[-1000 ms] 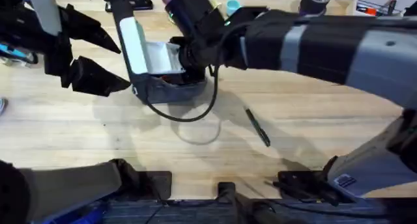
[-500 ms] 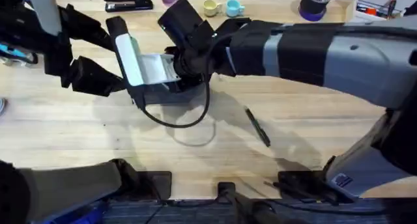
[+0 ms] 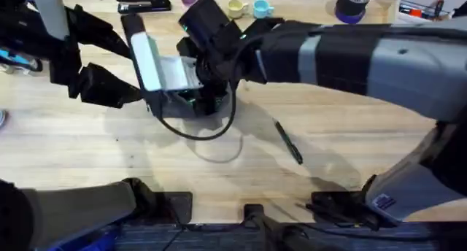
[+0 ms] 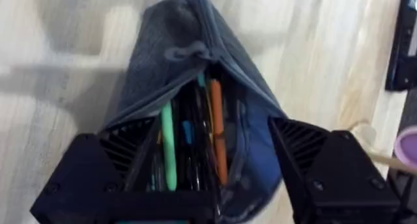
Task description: Unzip the bag, pick up the pens from the table one at a time and place them inside, then zip the bag closed.
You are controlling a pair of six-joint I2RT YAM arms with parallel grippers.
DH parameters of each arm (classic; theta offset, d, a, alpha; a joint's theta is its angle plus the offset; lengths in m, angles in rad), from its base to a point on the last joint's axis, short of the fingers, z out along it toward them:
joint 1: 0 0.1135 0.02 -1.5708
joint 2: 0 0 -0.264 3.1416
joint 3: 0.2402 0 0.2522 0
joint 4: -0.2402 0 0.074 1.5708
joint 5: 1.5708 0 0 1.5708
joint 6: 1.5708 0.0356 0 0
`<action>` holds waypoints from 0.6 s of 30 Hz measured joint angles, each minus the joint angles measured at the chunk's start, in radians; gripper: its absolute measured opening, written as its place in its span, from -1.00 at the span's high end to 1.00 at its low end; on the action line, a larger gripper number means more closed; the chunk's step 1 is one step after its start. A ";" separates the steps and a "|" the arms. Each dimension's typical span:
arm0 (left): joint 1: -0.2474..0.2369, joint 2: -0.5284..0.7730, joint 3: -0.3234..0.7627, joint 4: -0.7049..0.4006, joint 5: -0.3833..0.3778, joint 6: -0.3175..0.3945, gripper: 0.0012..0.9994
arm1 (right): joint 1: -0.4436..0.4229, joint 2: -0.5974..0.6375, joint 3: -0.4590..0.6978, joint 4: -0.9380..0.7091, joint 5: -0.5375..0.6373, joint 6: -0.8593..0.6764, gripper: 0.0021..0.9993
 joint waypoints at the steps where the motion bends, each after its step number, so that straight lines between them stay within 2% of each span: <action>1: 0.000 0.000 0.000 0.000 0.000 0.000 -0.99 | -0.005 -0.010 0.000 -0.005 0.000 0.017 -0.99; 6: 0.000 0.000 0.000 0.000 0.000 0.000 -0.99 | -0.043 -0.128 0.000 -0.053 0.000 0.167 -0.99; 11: 0.000 0.000 0.000 0.000 0.000 0.000 -0.99 | -0.058 -0.276 0.000 -0.171 0.000 0.315 -1.00; 18: 0.000 0.000 0.000 0.000 0.000 0.000 -0.99 | -0.058 -0.460 0.000 -0.389 0.000 0.406 -1.00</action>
